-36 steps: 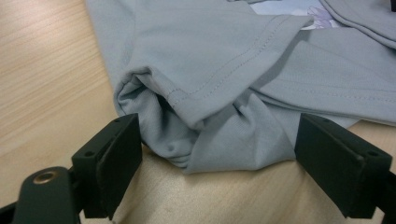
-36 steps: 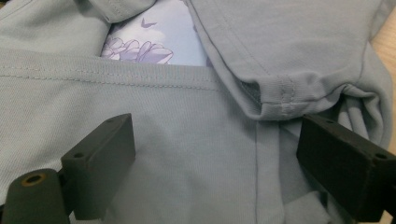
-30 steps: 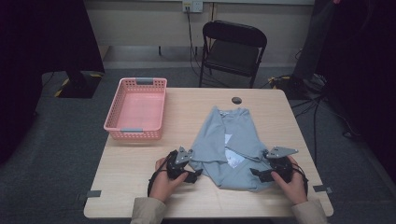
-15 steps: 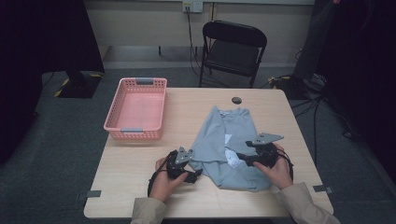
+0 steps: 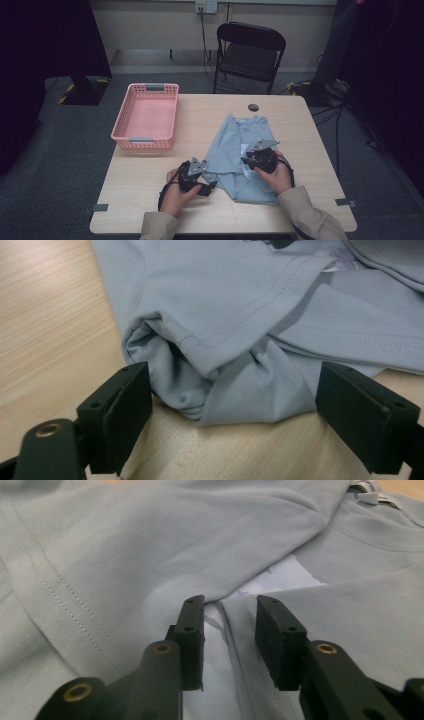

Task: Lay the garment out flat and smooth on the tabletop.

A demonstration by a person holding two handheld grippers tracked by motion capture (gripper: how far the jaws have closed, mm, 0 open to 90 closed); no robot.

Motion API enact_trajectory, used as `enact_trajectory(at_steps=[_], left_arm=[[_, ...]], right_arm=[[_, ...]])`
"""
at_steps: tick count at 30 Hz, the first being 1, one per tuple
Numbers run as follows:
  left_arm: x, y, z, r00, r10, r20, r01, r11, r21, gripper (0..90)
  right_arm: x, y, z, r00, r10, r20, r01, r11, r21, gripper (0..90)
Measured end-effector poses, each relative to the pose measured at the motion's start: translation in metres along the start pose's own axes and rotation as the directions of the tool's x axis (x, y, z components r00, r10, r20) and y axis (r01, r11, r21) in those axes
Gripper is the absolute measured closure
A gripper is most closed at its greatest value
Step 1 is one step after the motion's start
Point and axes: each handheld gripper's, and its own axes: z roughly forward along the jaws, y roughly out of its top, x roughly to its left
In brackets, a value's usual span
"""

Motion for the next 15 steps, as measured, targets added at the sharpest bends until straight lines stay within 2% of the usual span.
enact_trajectory(at_steps=[2, 5, 8, 12, 15], left_arm=[[0.000, 0.000, 0.000, 1.0000, 0.000, 0.000, 0.000, 1.0000, 0.000, 14.7], [0.000, 0.000, 0.000, 1.0000, 0.000, -0.001, 0.000, 1.0000, 0.000, 14.6], [0.000, 0.000, 0.000, 1.0000, 0.000, 0.000, 0.000, 1.0000, 0.000, 14.6], [0.000, 0.000, 0.000, 1.0000, 0.001, -0.001, -0.001, 1.0000, 0.000, 14.6], [0.000, 0.000, 0.000, 1.0000, 0.000, 0.000, 0.000, 1.0000, 0.000, 14.6]], right_arm=[[0.001, -0.001, 0.003, 1.0000, 0.000, 0.005, 0.000, 1.000, 0.004, 66.6], [-0.001, -0.001, 0.003, 0.9993, 0.038, -0.002, -0.038, 0.999, 0.001, 69.2], [-0.003, -0.001, 0.002, 0.9993, 0.037, 0.008, -0.037, 0.999, 0.014, 77.9], [-0.009, -0.003, 0.002, 0.9964, 0.084, 0.001, -0.084, 0.996, 0.002, 86.6], [-0.009, -0.001, 0.001, 0.9976, 0.069, 0.004, -0.069, 0.998, 0.010, 88.0]])
